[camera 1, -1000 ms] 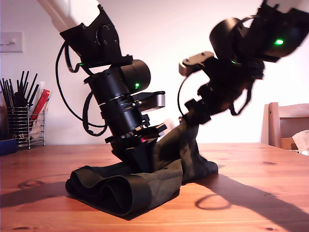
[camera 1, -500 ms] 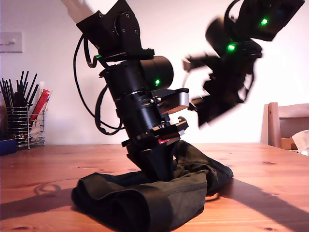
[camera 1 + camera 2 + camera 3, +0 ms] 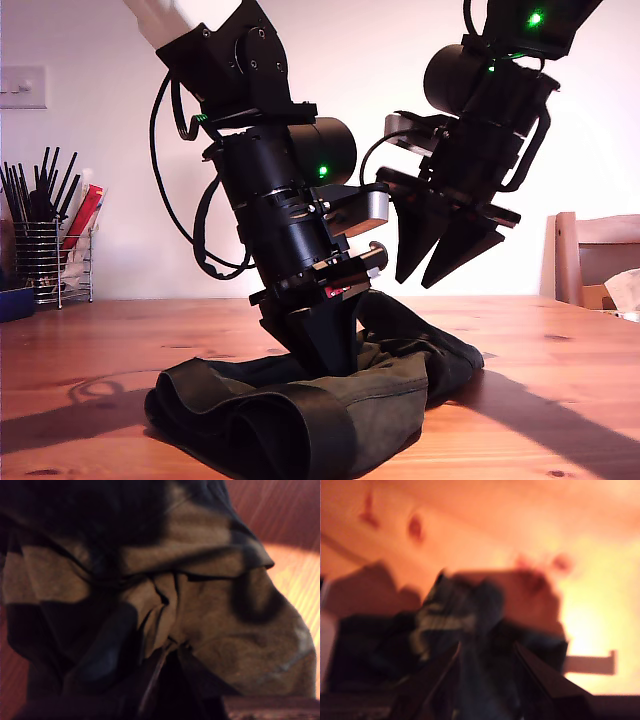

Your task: Fold the underwear in front of you. After folding it, place it to the right side.

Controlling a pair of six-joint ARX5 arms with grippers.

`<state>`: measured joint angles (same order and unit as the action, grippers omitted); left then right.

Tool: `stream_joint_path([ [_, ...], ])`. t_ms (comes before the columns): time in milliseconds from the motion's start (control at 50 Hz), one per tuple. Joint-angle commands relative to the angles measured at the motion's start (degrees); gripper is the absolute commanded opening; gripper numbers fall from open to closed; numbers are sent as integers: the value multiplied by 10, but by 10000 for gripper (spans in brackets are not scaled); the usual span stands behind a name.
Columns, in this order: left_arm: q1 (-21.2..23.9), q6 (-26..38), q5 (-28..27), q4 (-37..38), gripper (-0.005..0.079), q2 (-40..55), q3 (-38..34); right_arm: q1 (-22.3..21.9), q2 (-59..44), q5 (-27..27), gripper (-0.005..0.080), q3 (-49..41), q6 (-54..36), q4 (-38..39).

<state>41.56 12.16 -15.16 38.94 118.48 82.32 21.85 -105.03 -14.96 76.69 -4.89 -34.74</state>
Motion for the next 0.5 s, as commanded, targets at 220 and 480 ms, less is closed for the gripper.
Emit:
stream_joint_path([
  [220, -35, -2, -19, -28, 56, 8, -26, -16, -8, -31, 282, -4, -21, 9],
  [480, -82, -2, -66, -56, 56, 8, -26, -54, -8, -154, 282, -5, -64, 12],
])
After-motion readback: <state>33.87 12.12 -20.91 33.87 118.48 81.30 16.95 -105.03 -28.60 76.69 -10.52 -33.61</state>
